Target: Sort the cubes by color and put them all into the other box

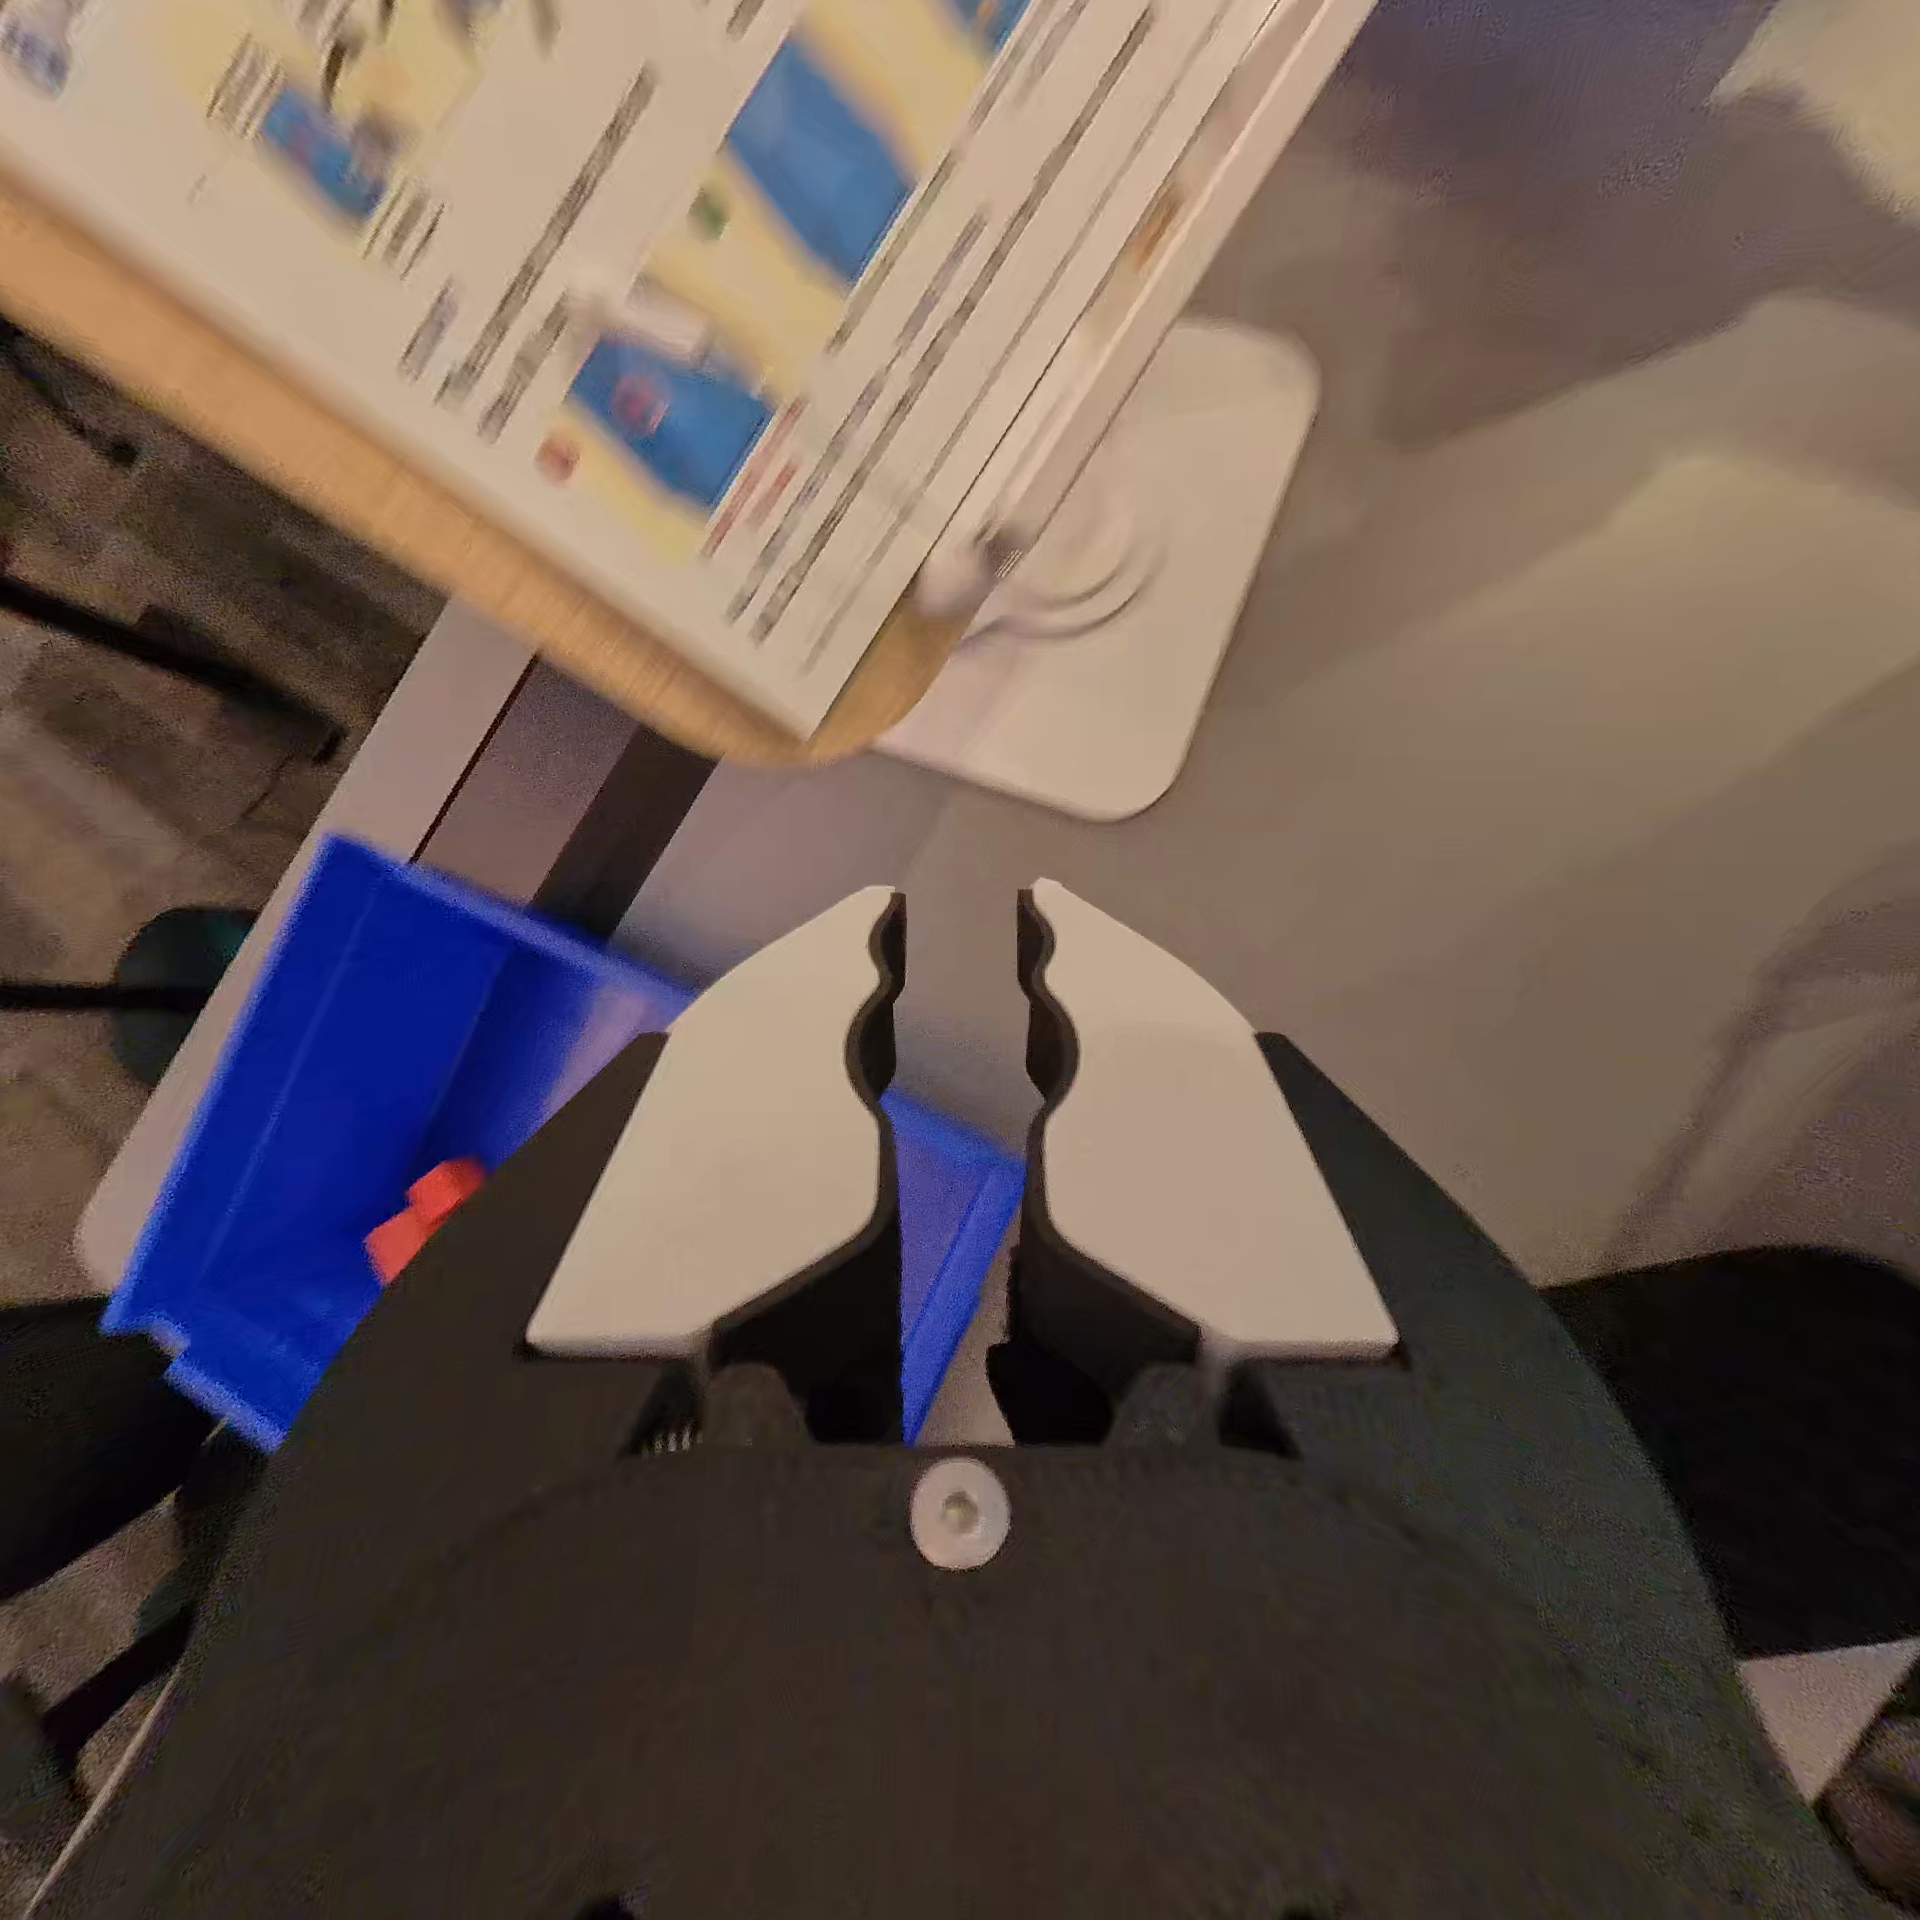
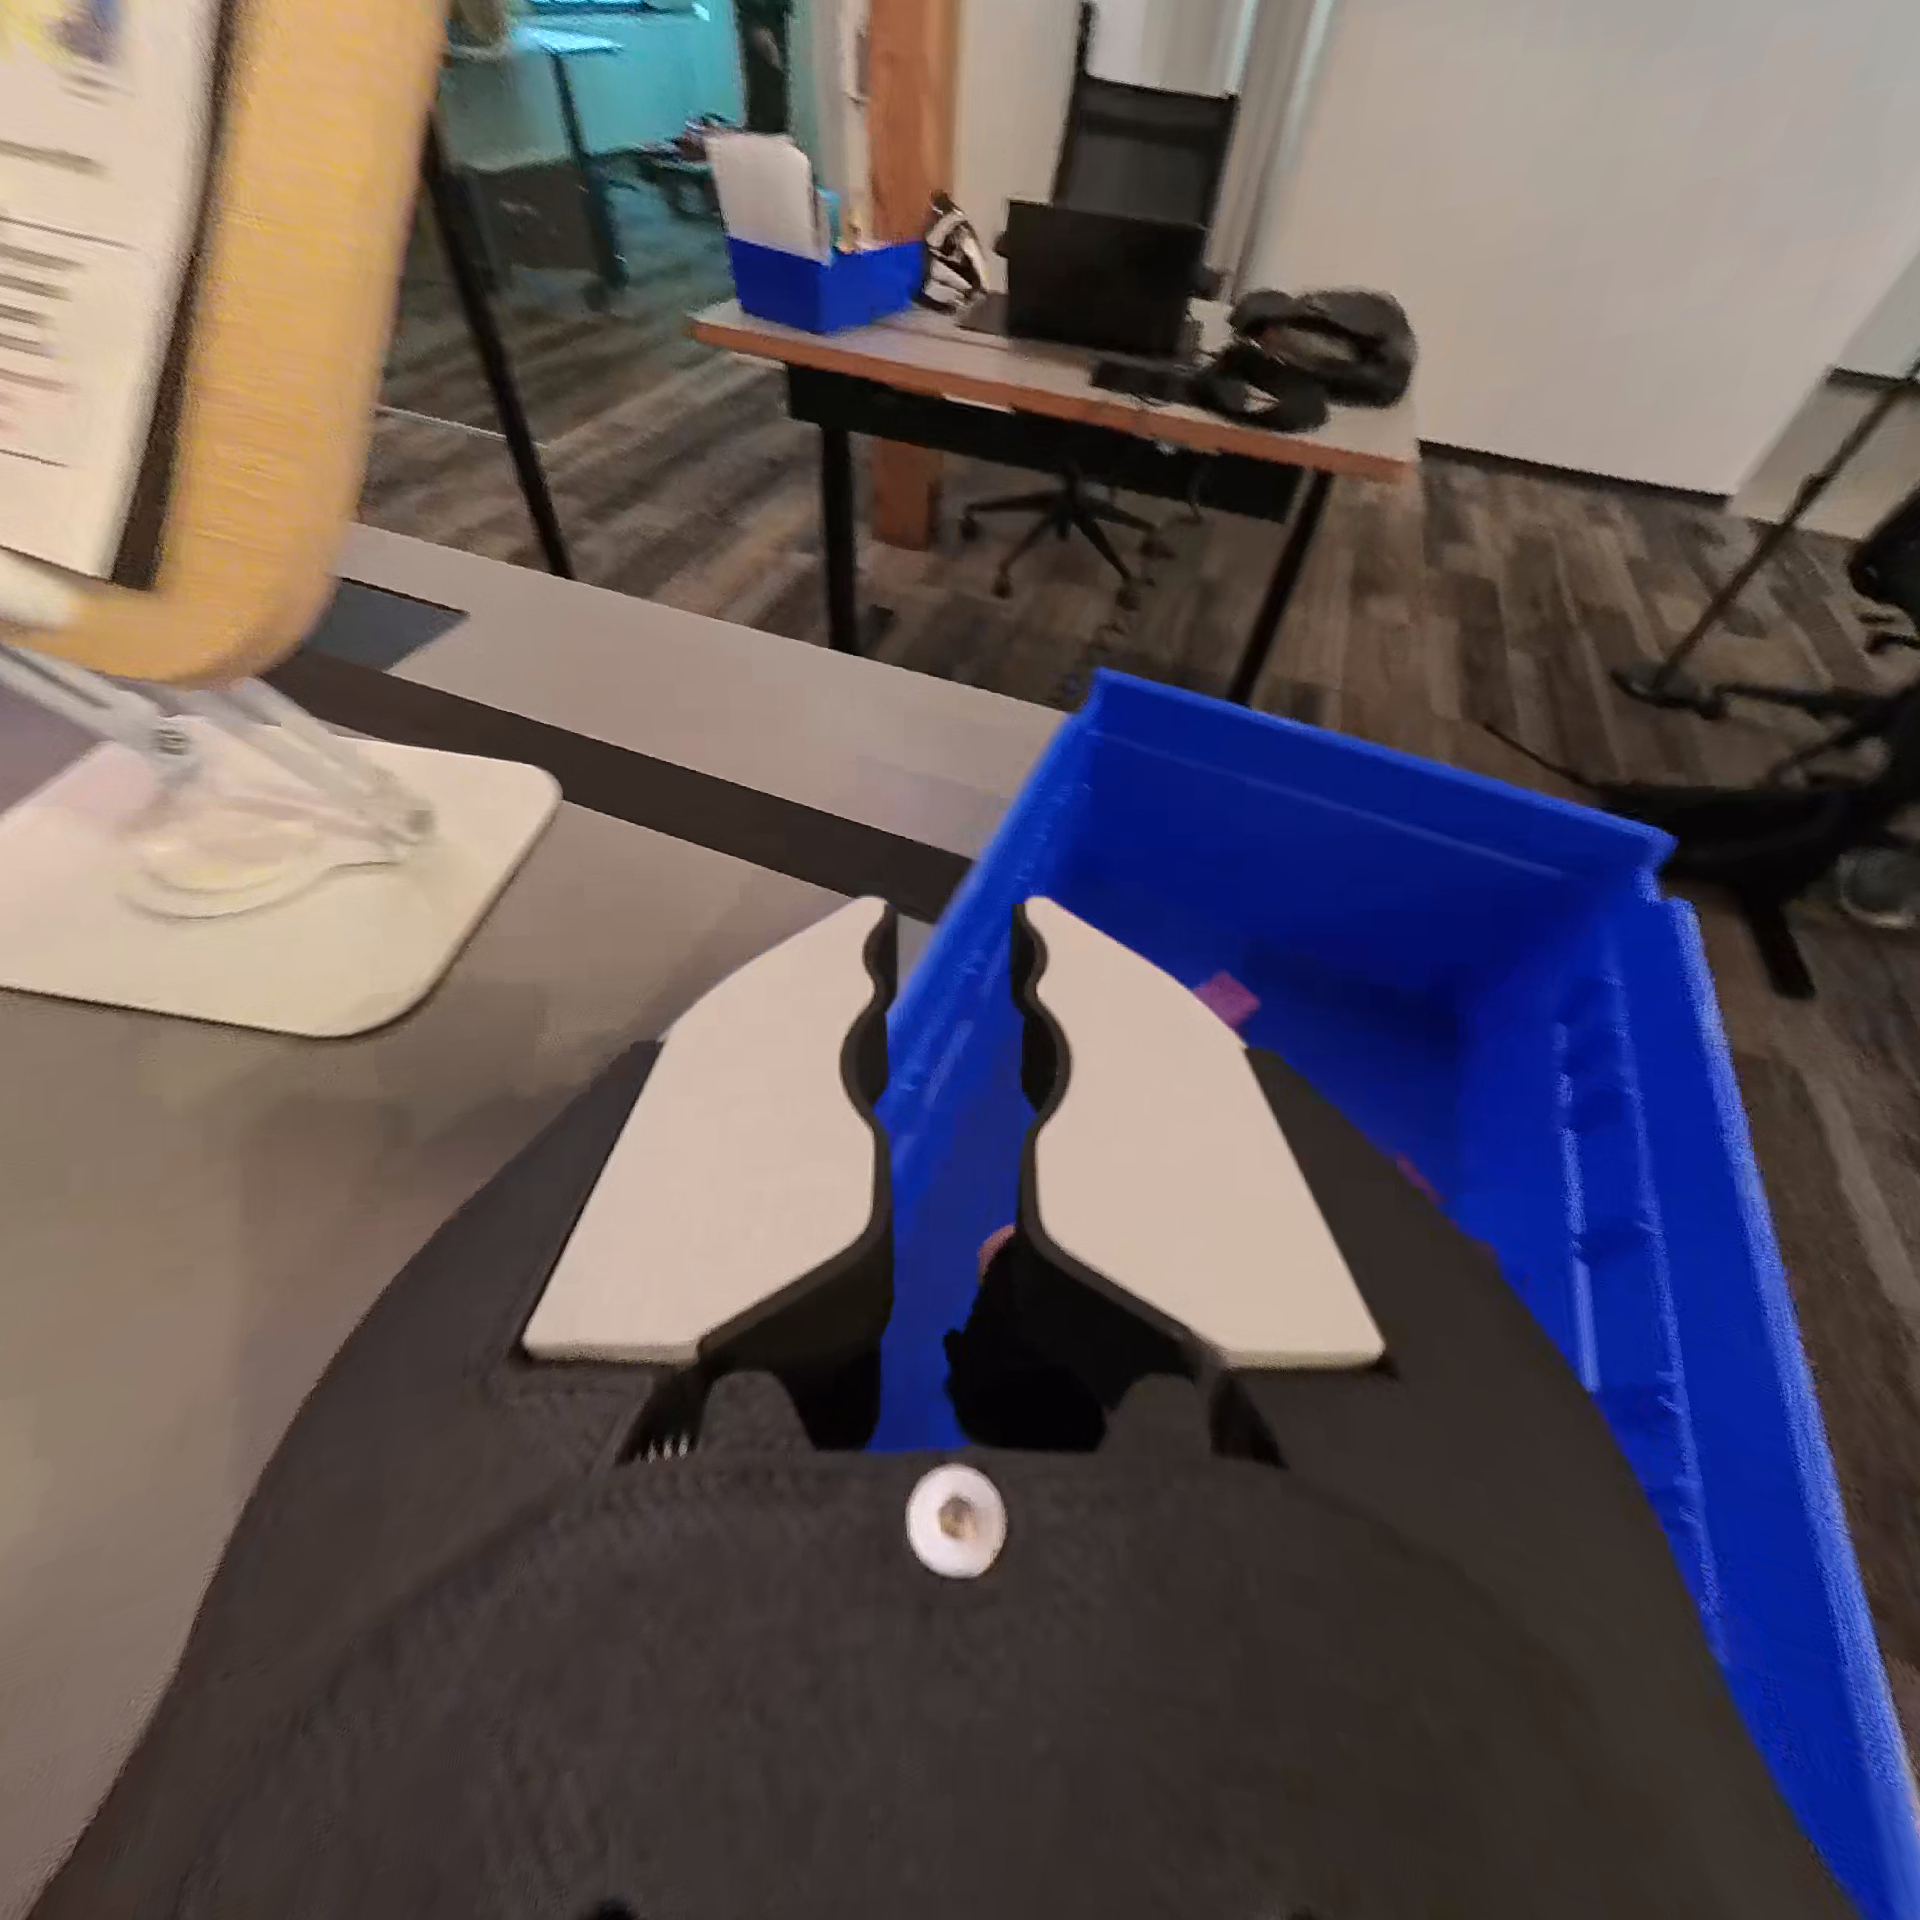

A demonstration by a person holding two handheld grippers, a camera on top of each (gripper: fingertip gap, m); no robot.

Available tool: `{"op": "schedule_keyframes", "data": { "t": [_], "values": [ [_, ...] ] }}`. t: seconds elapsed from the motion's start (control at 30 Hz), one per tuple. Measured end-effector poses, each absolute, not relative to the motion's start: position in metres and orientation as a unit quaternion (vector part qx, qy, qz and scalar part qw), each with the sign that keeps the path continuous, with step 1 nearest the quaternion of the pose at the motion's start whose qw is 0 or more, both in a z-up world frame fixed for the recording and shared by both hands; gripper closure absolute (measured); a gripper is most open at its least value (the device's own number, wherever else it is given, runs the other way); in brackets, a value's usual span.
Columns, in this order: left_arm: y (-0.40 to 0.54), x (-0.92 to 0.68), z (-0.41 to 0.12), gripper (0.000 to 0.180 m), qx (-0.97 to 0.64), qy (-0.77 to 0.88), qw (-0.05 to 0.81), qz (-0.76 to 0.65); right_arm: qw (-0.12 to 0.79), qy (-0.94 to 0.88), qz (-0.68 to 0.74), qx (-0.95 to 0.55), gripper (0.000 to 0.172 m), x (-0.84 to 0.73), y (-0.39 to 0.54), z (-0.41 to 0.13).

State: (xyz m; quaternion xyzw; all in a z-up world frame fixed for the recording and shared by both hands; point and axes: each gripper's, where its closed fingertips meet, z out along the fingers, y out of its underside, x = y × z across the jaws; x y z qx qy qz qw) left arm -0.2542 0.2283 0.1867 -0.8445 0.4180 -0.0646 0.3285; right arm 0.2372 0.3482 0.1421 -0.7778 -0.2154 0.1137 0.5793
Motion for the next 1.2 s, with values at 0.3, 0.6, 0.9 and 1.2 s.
{"op": "schedule_keyframes", "data": {
  "t": [0.3, 0.6, 0.9, 1.2],
  "values": [
    [0.25, -0.425, 0.101, 0.144, -0.909, 0.369, 0.189, 0.029, 0.599, -0.279, 0.173, -0.73, 0.155, 0.166, 0.318, 0.178],
    [0.247, -0.508, 0.008, 0.131, -0.879, 0.45, -0.055, 0.146, 0.591, -0.302, 0.203, -0.72, 0.156, 0.132, 0.311, 0.183],
    [0.24, -0.529, -0.024, 0.15, -0.849, 0.462, -0.171, 0.19, 0.589, -0.304, 0.216, -0.717, 0.157, 0.127, 0.31, 0.183],
    [0.248, -0.492, 0.017, 0.151, -0.932, 0.349, -0.017, 0.096, 0.601, -0.365, 0.265, -0.661, 0.154, 0.082, 0.276, 0.206]
  ]
}}
